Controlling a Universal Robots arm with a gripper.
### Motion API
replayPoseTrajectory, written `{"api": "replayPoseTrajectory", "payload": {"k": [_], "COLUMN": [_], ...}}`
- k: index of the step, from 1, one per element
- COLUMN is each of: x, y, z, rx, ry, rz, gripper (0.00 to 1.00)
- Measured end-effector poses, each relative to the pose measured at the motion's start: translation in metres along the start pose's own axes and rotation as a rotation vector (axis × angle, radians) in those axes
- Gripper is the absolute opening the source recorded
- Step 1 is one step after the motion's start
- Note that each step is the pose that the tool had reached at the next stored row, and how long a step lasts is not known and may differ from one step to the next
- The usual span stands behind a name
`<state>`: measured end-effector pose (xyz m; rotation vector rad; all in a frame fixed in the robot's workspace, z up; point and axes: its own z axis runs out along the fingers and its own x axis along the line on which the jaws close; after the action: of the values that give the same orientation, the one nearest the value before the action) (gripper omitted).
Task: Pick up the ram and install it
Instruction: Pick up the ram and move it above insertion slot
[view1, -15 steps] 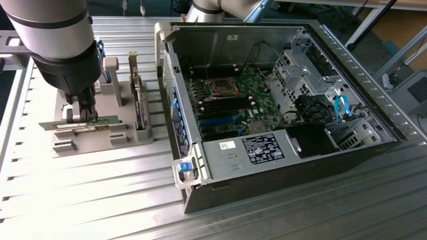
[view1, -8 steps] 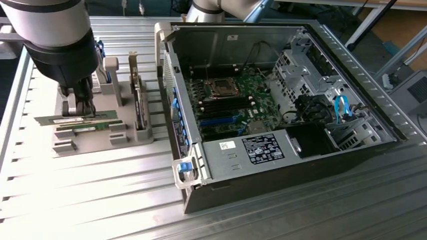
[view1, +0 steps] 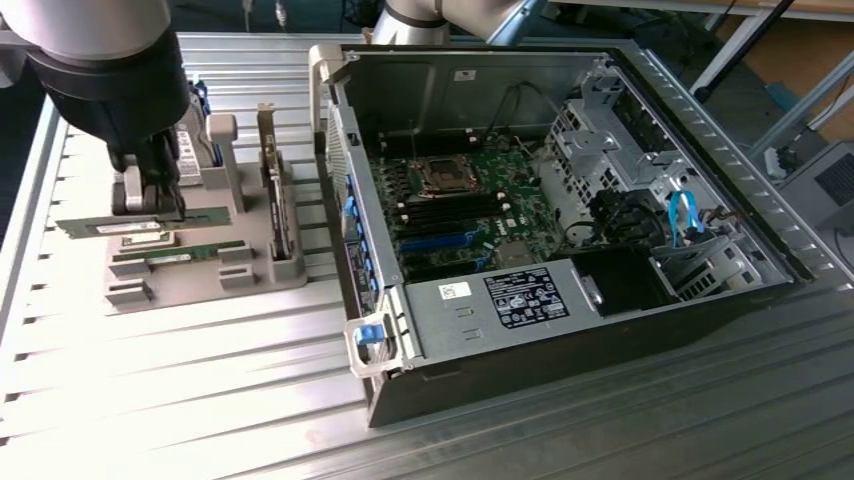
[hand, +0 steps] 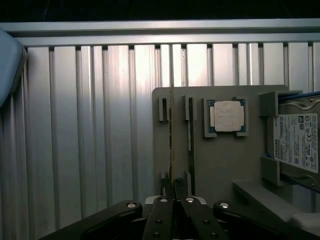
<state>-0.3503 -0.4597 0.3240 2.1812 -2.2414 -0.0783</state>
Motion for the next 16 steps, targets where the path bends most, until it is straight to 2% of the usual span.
{"api": "replayPoseTrajectory", "payload": {"k": [5,16], "x": [0.000,-0.001], "y": [0.0006,0.0023], "z": [-0.0136,-0.0512], "rx": [-0.0001,0.0000], "ry": [0.0001,0.0000], "rz": [0.000,0.000], "gripper": [0.12,0.12]}}
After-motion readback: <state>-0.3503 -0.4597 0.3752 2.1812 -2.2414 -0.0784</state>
